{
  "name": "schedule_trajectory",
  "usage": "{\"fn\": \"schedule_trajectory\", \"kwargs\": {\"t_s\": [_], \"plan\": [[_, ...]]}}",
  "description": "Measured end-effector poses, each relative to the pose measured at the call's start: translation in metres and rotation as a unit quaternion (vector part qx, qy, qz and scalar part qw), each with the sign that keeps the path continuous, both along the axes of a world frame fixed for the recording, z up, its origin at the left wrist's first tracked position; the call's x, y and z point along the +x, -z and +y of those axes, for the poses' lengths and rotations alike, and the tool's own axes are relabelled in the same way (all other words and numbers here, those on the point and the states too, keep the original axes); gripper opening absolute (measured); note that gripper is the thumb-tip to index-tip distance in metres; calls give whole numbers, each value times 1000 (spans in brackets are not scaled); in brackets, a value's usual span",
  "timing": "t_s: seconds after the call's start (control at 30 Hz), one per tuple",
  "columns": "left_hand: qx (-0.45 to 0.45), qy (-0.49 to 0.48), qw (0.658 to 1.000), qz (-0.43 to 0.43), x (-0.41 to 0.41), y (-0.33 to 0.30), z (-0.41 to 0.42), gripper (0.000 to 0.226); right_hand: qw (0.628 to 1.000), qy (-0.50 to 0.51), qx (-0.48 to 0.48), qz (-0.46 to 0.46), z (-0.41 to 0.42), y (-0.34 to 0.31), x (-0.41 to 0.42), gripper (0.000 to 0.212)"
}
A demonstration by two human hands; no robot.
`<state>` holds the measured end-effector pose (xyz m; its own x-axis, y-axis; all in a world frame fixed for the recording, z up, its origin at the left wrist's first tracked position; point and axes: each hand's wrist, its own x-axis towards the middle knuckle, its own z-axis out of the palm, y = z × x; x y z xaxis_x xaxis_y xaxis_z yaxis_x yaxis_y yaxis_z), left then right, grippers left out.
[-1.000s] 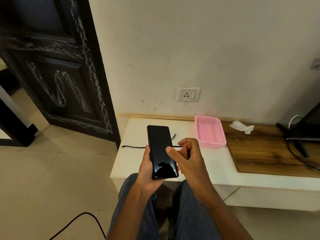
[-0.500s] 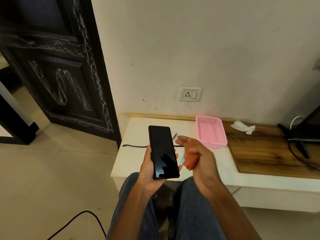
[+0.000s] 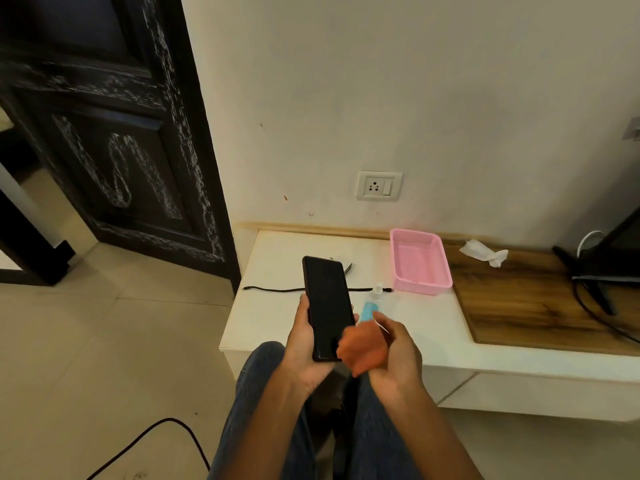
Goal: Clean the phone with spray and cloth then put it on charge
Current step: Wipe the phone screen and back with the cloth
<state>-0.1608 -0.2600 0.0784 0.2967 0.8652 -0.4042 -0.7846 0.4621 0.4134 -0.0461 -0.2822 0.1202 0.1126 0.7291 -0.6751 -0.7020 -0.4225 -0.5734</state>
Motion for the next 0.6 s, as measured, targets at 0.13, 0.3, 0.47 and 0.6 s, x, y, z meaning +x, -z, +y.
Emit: {"fn": "schedule_trajectory", "kwargs": {"t_s": [0.13, 0.3, 0.47, 0.6], "plan": [[-28, -16, 999, 10, 1, 7, -2, 64, 996, 46, -56, 44, 1, 4, 11, 17], [-4, -34, 999, 16, -3, 5, 3, 59, 989, 25, -69, 132, 8, -12, 28, 37], [19, -27, 999, -11, -6, 6, 4, 58, 989, 25, -39, 141, 12, -26, 39, 63], [21, -26, 999, -17, -5, 8, 3, 57, 992, 24, -78, 97, 6, -16, 37, 65]]}}
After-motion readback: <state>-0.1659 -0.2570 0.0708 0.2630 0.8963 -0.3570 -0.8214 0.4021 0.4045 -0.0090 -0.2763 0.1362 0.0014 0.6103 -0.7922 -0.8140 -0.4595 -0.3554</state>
